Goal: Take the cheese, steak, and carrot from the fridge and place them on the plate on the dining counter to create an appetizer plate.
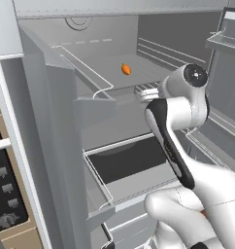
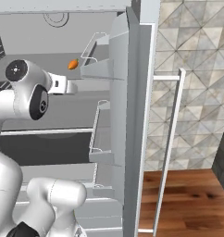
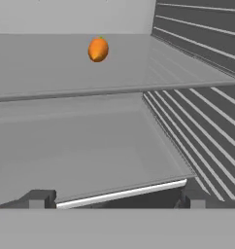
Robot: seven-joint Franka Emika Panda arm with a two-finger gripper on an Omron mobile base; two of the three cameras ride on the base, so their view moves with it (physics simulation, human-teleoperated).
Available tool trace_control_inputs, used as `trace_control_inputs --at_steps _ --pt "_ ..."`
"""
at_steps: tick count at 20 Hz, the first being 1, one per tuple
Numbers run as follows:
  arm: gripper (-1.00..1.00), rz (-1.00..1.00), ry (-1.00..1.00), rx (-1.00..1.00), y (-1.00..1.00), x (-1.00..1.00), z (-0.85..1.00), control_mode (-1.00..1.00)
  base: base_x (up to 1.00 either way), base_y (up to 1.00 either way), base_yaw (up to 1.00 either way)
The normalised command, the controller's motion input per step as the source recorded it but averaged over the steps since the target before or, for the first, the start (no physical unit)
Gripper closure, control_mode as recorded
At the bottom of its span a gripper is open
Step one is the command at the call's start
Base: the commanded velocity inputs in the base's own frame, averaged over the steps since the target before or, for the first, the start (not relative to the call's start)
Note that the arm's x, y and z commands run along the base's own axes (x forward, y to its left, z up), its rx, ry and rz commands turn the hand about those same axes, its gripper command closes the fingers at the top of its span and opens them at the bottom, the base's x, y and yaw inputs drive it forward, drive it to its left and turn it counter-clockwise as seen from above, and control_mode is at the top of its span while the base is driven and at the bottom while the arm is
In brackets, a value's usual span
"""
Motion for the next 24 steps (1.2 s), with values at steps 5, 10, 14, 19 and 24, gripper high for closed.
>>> trace_control_inputs --at_steps 5,10,14,19,24 --pt "-1.00 0.00 0.00 0.00 0.17 0.20 0.33 -1.00 0.00 0.00 0.00" --pt "-1.00 0.00 0.00 0.00 0.32 0.26 0.12 -1.00 0.00 0.00 0.00" --pt "-1.00 -0.01 0.00 0.00 0.28 0.34 0.01 -1.00 0.00 0.00 0.00" --pt "-1.00 -0.02 0.00 0.00 0.06 0.41 0.00 -1.00 0.00 0.00 0.00" --pt "-1.00 -0.07 0.00 0.00 0.00 0.40 0.00 -1.00 0.00 0.00 0.00"
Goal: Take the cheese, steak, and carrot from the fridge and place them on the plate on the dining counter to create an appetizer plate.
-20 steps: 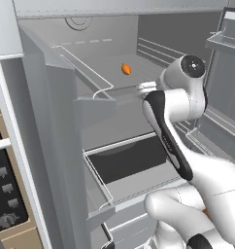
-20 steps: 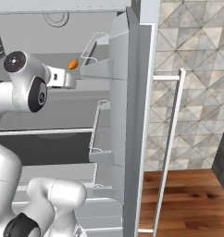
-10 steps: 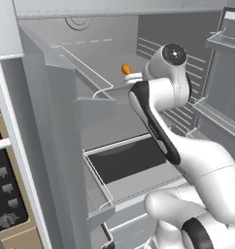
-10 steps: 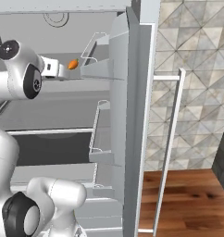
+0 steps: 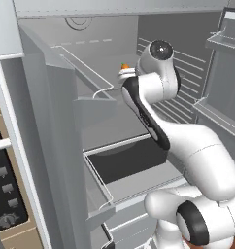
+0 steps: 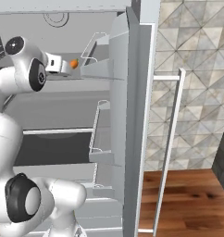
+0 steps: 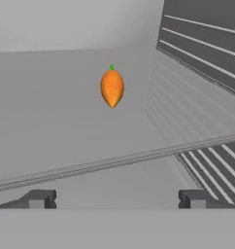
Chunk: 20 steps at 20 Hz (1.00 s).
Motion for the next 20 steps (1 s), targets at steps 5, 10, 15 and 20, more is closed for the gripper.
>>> trace_control_inputs --at_steps 5,10,15,20 --pt "-1.00 -0.07 0.00 0.00 0.00 0.45 0.00 -1.00 0.00 0.00 0.00" --pt "-1.00 -0.08 0.00 0.01 0.00 0.56 0.07 -1.00 0.00 0.00 0.00" --pt "-1.00 -0.07 0.00 0.00 0.00 0.45 0.10 -1.00 0.00 0.00 0.00" --pt "-1.00 -0.03 0.03 0.00 0.00 0.47 0.00 -1.00 0.00 0.00 0.00"
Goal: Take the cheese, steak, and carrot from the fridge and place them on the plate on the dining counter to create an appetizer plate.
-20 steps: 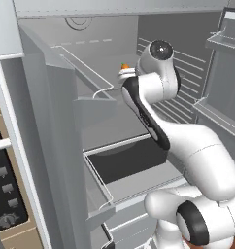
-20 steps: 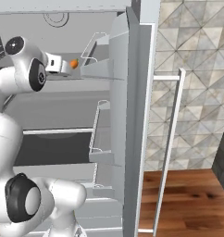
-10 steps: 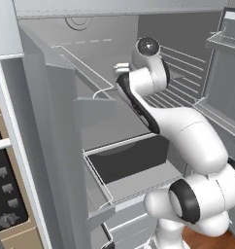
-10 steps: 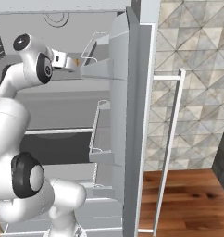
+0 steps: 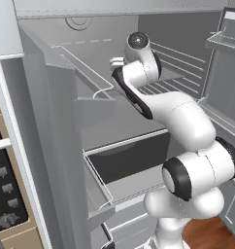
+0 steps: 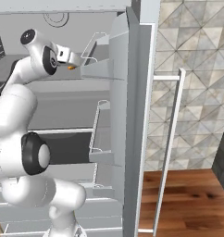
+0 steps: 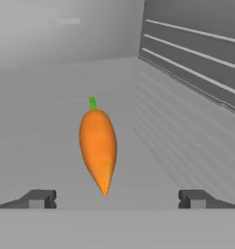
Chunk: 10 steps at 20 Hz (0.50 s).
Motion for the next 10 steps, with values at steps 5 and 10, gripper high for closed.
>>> trace_control_inputs --at_steps 5,10 --pt "-1.00 -0.02 0.05 0.00 0.00 0.45 0.00 -1.00 0.00 0.00 0.00" --pt "-1.00 -0.01 0.02 0.00 0.00 0.47 -0.01 -1.00 0.00 0.00 0.00"
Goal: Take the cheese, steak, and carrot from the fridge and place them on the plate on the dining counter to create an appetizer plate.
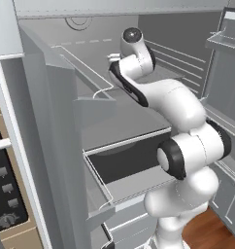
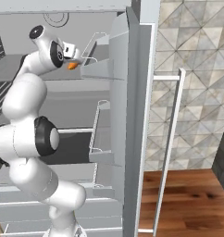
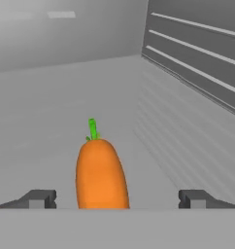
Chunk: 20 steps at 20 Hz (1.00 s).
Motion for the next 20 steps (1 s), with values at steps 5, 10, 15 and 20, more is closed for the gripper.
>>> trace_control_inputs --at_steps 5,10,15,20 --pt "-1.00 -0.01 0.01 0.00 0.00 0.42 -0.18 -1.00 0.00 0.00 0.00" --pt "-1.00 0.00 0.00 0.00 0.00 0.22 -0.54 -1.00 0.00 0.00 0.00" --pt "1.00 -0.01 0.00 0.00 0.00 0.05 -0.48 -1.00 0.00 0.00 0.00" --pt "1.00 -0.02 0.00 -0.01 0.00 0.00 -0.47 -1.00 0.00 0.00 0.00"
